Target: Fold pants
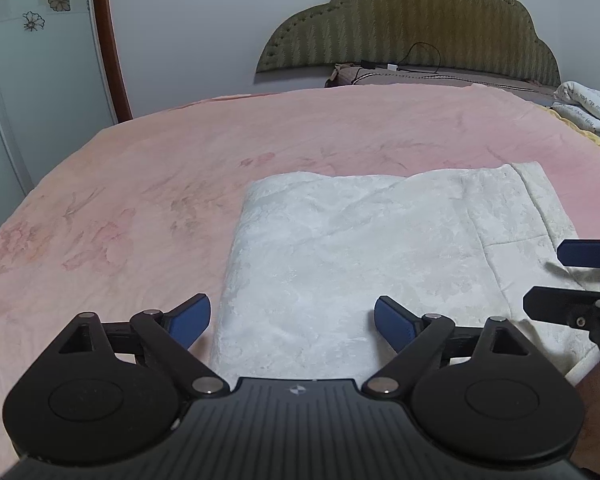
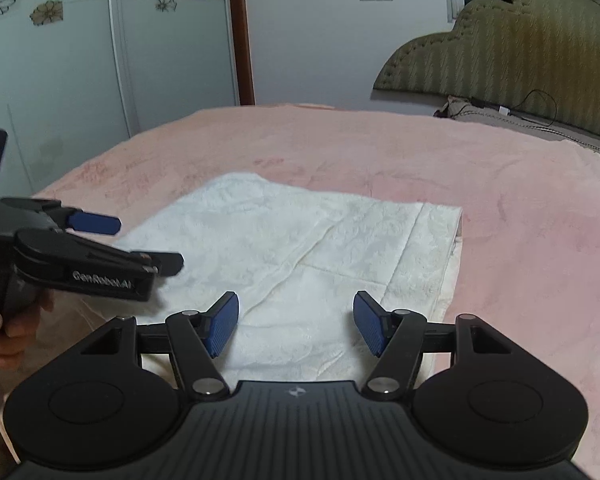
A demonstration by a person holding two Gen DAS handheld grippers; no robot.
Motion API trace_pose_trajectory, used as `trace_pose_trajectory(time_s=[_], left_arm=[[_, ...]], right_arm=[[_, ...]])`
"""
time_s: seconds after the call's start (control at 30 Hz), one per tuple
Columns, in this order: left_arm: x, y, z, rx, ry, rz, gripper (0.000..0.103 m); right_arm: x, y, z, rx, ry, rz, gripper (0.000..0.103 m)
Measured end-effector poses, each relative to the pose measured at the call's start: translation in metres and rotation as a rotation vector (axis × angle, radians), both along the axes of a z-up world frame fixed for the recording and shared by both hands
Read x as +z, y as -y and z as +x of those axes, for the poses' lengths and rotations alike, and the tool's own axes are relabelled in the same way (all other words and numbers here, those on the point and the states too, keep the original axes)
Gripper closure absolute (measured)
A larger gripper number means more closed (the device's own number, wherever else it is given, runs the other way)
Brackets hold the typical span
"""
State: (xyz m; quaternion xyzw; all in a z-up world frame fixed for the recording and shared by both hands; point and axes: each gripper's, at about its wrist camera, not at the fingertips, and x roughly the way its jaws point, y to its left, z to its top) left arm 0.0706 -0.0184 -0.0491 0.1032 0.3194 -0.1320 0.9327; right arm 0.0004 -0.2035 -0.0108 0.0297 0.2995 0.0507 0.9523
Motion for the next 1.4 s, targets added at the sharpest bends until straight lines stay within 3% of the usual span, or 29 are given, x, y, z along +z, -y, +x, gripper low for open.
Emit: trace_pose_trajectory(time_s=[0.17, 0.4, 0.57, 0.83, 1.03, 1.13, 1.2, 1.3, 1.37, 1.4], left_arm=[[0.000, 0.002, -0.004, -0.023, 0.014, 0.004, 0.004], [0.001, 0.010, -0.008, -0.016, 0.045, 0.051, 0.004], [0.002, 0.008, -0.007, -0.018, 0.057, 0.055, 0.004], [0.008, -0.031, 0.020, 0.077, -0.007, -0.049, 0.004], [-0.003, -0.054, 0.052, 0.038, -0.190, -0.216, 0.005], [-0.015, -0.067, 0.071, 0.034, -0.257, -0.316, 0.005], [-0.019, -0.069, 0.078, 0.031, -0.266, -0.342, 0.006], [-0.017, -0.062, 0.079, 0.012, -0.239, -0.322, 0.016], [-0.015, -0.051, 0.076, -0.022, -0.228, -0.307, 0.045], [-0.014, -0.048, 0.075, -0.015, -0.221, -0.299, 0.048]], right_arm=[[-0.010, -0.006, 0.003, 0.029, -0.040, -0.064, 0.034], [0.002, -0.003, -0.001, -0.011, 0.003, -0.040, 0.034], [0.000, 0.014, -0.002, -0.085, 0.006, 0.014, 0.023], [-0.004, 0.070, -0.003, -0.200, -0.034, 0.146, 0.022], [-0.034, 0.092, 0.020, -0.139, -0.125, 0.359, 0.022], [-0.045, 0.107, 0.032, -0.109, -0.118, 0.473, 0.021], [-0.046, 0.111, 0.038, -0.101, -0.111, 0.506, 0.023], [-0.046, 0.109, 0.049, -0.086, -0.114, 0.480, 0.049], [-0.043, 0.106, 0.052, -0.059, -0.099, 0.467, 0.062], [-0.039, 0.104, 0.053, -0.046, -0.088, 0.442, 0.067]])
